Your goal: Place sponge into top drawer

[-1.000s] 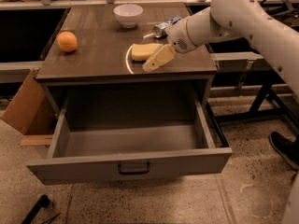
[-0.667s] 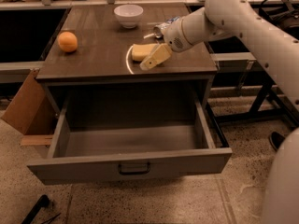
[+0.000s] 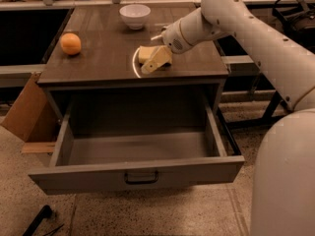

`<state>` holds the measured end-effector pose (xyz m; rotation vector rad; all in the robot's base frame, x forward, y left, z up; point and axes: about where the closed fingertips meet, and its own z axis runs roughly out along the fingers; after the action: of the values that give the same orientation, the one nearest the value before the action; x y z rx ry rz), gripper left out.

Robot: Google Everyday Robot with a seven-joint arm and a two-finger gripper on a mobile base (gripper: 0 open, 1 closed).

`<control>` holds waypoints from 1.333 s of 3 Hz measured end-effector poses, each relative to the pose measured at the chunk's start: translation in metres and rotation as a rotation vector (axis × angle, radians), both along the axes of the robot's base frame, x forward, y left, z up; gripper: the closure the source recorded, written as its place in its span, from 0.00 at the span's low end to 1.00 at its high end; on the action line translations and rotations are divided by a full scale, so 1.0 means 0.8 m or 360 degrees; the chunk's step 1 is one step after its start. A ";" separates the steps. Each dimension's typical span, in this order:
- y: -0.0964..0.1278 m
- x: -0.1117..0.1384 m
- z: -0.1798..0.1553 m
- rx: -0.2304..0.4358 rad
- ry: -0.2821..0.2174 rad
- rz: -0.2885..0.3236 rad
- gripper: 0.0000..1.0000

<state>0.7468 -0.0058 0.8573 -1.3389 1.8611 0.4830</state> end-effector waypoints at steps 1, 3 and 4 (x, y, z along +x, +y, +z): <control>0.006 0.002 -0.013 -0.0048 0.0025 0.0004 0.17; 0.005 -0.002 -0.020 -0.0079 0.0032 0.0018 0.71; -0.007 -0.017 0.010 -0.0069 -0.0050 0.0000 0.94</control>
Offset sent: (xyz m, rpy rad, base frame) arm 0.0017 0.0031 -0.0257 -0.0650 0.0481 0.0083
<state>0.7330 -0.0111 0.8655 -1.3673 1.8551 0.4214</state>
